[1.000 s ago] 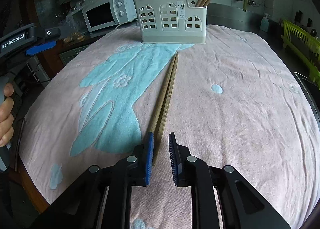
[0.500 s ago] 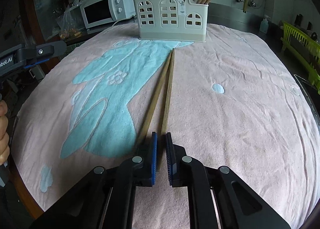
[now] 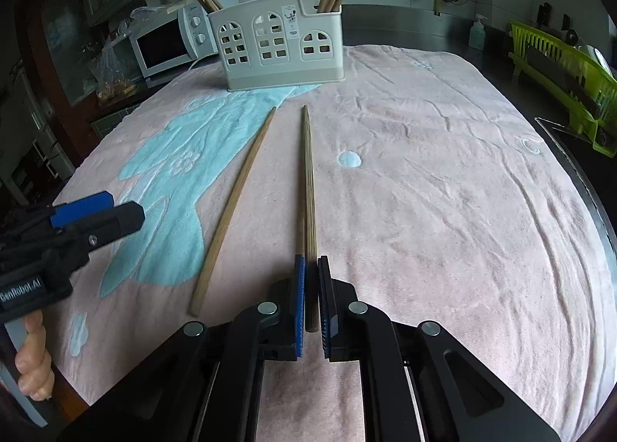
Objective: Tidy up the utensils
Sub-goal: 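Close the left tool on the last chopstick while the right tool holds its chopstick, then lift the left tool's chopstick over the holder while the right tool carries its chopstick there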
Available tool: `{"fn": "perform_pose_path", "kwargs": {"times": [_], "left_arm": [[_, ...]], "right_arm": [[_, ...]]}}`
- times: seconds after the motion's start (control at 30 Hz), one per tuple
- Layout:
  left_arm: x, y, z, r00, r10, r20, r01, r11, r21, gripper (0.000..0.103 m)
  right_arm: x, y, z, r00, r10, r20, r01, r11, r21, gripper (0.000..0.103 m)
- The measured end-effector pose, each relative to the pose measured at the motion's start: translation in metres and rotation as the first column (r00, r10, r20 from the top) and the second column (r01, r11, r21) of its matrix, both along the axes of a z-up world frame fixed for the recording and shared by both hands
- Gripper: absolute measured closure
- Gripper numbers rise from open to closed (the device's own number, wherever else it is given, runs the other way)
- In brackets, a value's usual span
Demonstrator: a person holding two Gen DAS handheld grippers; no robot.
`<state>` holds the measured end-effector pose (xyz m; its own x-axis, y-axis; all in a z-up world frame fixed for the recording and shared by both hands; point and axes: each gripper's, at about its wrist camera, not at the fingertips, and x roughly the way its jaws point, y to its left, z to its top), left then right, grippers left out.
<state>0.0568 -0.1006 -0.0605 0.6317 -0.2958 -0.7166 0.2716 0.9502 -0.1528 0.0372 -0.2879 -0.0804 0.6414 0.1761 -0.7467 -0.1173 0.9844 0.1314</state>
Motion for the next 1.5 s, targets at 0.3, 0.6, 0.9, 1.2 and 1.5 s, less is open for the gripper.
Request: {"fn": "perform_pose_path", "kwargs": {"times": [0.3, 0.6, 0.9, 1.2, 1.5], "left_arm": [[-0.004, -0.030, -0.012, 0.998, -0.057, -0.027, 0.057, 0.998, -0.004, 0.061], [-0.001, -0.051, -0.026, 0.994, -0.090, -0.055, 0.092, 0.995, 0.027, 0.080], [0.000, -0.050, -0.023, 0.997, -0.068, -0.043, 0.071, 0.994, 0.088, 0.094], [0.009, -0.012, 0.015, 0.999, -0.033, 0.021, 0.032, 0.999, 0.017, 0.097], [0.036, 0.012, 0.088, 0.982, 0.012, 0.190, -0.005, 0.999, -0.038, 0.098]], "right_arm": [[-0.006, -0.021, -0.003, 0.999, -0.033, -0.003, 0.033, 0.999, 0.009, 0.097], [-0.007, -0.026, -0.006, 0.999, -0.040, -0.011, 0.040, 0.999, 0.018, 0.096], [-0.009, -0.025, 0.000, 0.999, -0.042, 0.006, 0.042, 0.999, 0.013, 0.096], [-0.016, -0.020, 0.053, 0.990, -0.019, 0.137, 0.021, 1.000, -0.017, 0.096], [0.006, -0.023, 0.141, 0.953, 0.025, 0.303, -0.028, 1.000, 0.008, 0.096]]}}
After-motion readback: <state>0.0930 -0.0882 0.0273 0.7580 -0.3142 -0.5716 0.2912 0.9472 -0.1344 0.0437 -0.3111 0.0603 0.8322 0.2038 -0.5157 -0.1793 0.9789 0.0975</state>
